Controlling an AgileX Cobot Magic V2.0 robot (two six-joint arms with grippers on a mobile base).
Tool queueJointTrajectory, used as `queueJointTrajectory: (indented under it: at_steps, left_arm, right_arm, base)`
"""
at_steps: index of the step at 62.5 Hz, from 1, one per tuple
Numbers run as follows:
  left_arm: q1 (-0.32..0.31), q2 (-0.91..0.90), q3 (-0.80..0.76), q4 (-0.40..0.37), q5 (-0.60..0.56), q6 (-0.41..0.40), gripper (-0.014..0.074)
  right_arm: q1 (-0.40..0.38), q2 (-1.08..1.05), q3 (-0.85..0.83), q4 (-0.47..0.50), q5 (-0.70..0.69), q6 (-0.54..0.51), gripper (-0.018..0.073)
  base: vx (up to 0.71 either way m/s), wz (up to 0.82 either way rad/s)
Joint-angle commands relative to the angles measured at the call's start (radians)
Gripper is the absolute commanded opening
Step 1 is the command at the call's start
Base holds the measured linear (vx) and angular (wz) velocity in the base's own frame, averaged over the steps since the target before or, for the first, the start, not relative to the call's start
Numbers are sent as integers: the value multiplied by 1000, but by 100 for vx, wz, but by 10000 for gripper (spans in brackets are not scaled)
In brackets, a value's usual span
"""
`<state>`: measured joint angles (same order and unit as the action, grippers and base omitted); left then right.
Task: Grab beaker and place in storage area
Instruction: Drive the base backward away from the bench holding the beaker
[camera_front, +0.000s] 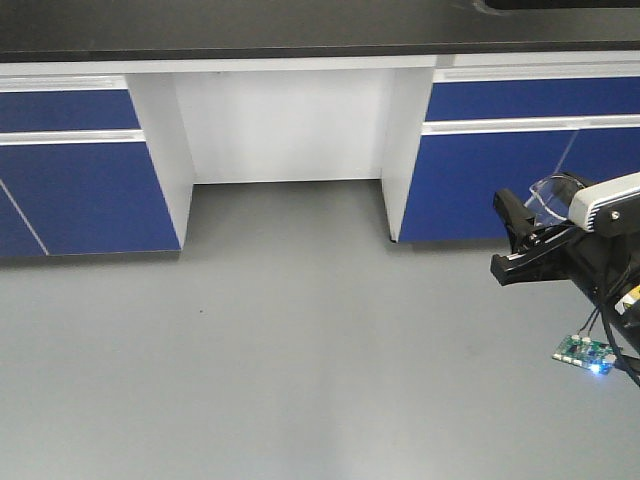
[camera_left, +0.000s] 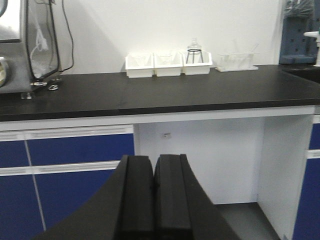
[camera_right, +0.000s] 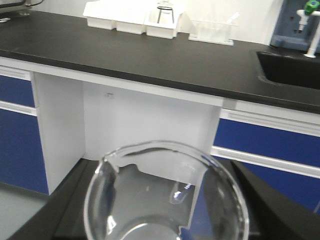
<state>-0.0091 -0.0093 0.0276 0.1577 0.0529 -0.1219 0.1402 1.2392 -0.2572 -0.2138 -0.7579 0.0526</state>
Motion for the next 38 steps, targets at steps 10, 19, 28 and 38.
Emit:
queueJointTrajectory:
  at_steps: [10,19,28,38]
  left_arm:
    - [0,-15,-21,-1,-85,-9,-6]
    - [0,-15,-21,-1,-85,-9,-6]
    - [0,-15,-21,-1,-85,-9,-6]
    - [0,-15,-21,-1,-85,-9,-6]
  right_arm:
    - [1,-22,-22,1,-91,-3,67]
    - [1,-22,-22,1,-92,-3,67]
    - [1,-22,-22,1,-92,-3,67]
    - [1,-22,-22,1,-92,-3,67]
  base:
    - [-6,-25]
    - [-4,-25]
    - [-4,-30]
    - [-4,-43]
